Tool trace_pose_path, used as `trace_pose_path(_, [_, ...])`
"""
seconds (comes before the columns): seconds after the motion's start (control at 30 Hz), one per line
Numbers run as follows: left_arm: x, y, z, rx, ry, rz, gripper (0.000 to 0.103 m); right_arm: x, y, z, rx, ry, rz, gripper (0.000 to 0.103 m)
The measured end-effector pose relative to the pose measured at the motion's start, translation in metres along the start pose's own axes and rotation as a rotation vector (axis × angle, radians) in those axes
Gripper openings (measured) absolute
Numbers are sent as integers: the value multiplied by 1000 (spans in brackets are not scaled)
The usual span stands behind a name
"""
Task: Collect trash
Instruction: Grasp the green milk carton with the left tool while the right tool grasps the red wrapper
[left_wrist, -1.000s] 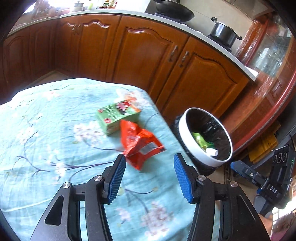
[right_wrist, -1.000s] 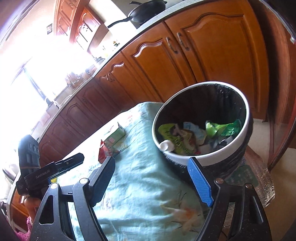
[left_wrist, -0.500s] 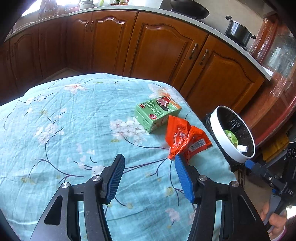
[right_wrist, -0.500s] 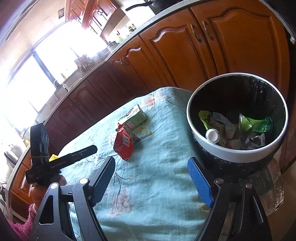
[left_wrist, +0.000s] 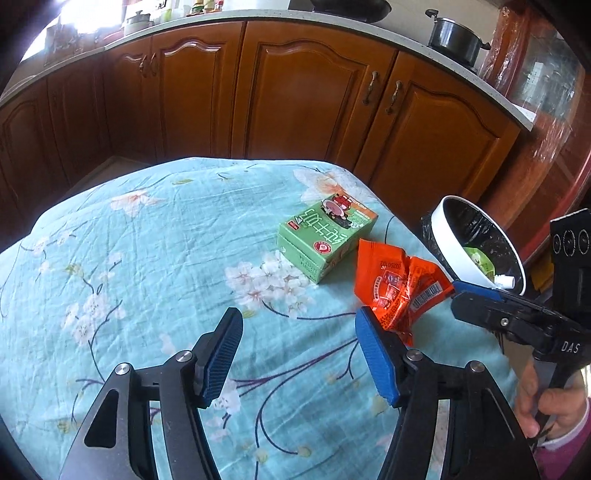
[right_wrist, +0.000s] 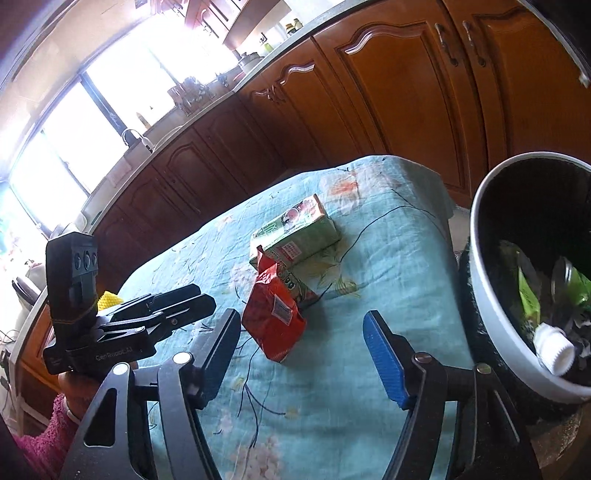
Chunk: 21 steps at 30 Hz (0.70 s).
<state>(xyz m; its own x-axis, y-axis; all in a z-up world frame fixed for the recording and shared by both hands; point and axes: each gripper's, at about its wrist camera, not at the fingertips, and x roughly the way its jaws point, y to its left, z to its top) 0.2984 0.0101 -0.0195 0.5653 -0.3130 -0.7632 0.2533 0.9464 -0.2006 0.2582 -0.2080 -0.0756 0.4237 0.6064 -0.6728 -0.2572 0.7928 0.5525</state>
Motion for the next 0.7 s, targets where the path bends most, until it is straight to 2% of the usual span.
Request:
trace_pose_path(0.07, [6,-1,6,26,2,0,68,12,-1,5,5,26,15,48])
trace_pose_path(0.13, [13,-2,12,42,5,-5,68,20,-1,6,1,46,14,11])
trace_pose_path(0.17, [17,-3,15,48,8,-9,69,21,-2,6,2,48,14,6])
trace_pose_path(0.23, [25,-4,21,58,14,-13,69,16,-5,5,17,37,19,4])
trace_pose_path(0.37, [41,-8,31,83,6,-6,78,-8,-17,0,50,-2,18,1])
trace_pose_path(0.53, [70,-16,44,174,20,29,78,-38,-24,-6,63,-34,13,1])
trace_pose_path(0.7, [96,-25,52,230,44,22,78,-52,-24,-14,66,-44,20,1])
